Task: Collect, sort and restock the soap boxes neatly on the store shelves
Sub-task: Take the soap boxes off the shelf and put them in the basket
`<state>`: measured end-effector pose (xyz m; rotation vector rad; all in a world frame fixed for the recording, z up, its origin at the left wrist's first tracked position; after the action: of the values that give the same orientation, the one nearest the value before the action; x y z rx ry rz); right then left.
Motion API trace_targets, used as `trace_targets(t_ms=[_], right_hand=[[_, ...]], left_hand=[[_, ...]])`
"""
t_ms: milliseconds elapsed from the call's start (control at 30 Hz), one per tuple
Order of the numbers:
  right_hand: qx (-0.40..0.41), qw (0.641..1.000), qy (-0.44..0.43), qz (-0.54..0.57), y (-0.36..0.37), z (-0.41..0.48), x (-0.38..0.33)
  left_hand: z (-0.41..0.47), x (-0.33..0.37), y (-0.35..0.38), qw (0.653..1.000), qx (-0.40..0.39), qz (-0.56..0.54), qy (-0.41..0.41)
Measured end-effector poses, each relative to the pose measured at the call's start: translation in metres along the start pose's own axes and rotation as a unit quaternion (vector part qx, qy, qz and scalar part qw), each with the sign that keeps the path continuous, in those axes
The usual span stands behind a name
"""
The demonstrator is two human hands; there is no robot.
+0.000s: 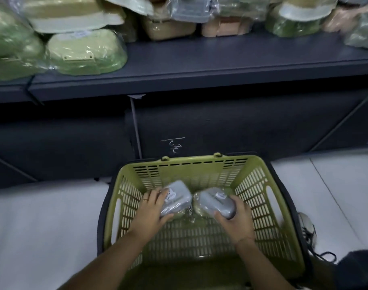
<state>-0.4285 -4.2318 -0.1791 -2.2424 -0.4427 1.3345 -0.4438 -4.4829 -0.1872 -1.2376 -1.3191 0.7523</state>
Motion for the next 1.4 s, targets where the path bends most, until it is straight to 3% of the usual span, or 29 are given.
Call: trace_targets(t_ms=[67, 133, 233, 333, 467, 600, 700, 767, 867, 967, 1100, 1200, 1300, 1400], right_hand=[[-0.059, 0.998, -0.017, -0.008, 0.005, 0.015, 0.004], [-0.09, 0.992, -0.034, -0.085, 0.01, 0.034, 0.004], [-0.045, 0.982, 0.016, -0.182, 0.009, 0.058, 0.006], [-0.069, 0.987, 0.095, -0.107, 0.015, 0.07, 0.014], [-0.146, 0.986, 0.046, -0.062, 0.041, 0.069, 0.012], [-0.148, 0.984, 0.045, -0.093, 0.055, 0.07, 0.006], [-0.153, 0.972, 0.02, -0.176, 0.041, 0.075, -0.004], [-0.108, 0.974, -0.052, -0.193, 0.015, 0.077, -0.03], [0.105, 0.96, -0.246, -0.079, -0.045, 0.073, -0.091], [0.307, 0.881, -0.358, 0.037, -0.12, 0.067, -0.151], [0.435, 0.805, -0.402, 0.037, -0.227, 0.088, -0.198], [0.453, 0.824, -0.339, -0.043, -0.306, 0.124, -0.205], [0.392, 0.882, -0.232, -0.121, -0.368, 0.163, -0.199], [0.33, 0.909, -0.158, -0.201, -0.405, 0.198, -0.184]], left_hand=[[0.007, -0.011, 0.016, 0.999, -0.023, 0.032, -0.006], [0.014, -0.018, 0.021, 0.996, -0.056, 0.068, -0.021], [0.017, -0.025, 0.029, 0.985, -0.111, 0.13, -0.04], [0.013, -0.023, 0.041, 0.986, -0.121, 0.099, -0.055], [0.004, -0.023, 0.065, 0.99, -0.124, 0.045, -0.045], [0.007, -0.021, 0.058, 0.989, -0.136, 0.034, -0.045], [0.015, -0.009, 0.034, 0.983, -0.173, 0.036, -0.055], [0.028, 0.006, 0.005, 0.984, -0.172, 0.029, -0.046], [0.055, 0.048, -0.056, 0.998, -0.045, 0.009, 0.048], [0.08, 0.104, -0.125, 0.972, 0.137, -0.026, 0.187], [0.126, 0.173, -0.206, 0.927, 0.241, -0.075, 0.276], [0.171, 0.215, -0.256, 0.933, 0.236, -0.079, 0.26], [0.224, 0.254, -0.286, 0.953, 0.204, -0.074, 0.213], [0.275, 0.288, -0.305, 0.968, 0.181, -0.058, 0.165]])
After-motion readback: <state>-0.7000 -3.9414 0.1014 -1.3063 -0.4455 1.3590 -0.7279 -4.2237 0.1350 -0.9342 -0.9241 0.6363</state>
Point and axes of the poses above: each hand's wrist, its own z-axis towards the middle knuckle, its own y-axis out of the palm, x = y × z, the point moved 2 cm from there along z, towards the middle knuckle, and after that the axes turned 4 degrees about -x, right-handed, at the moved point
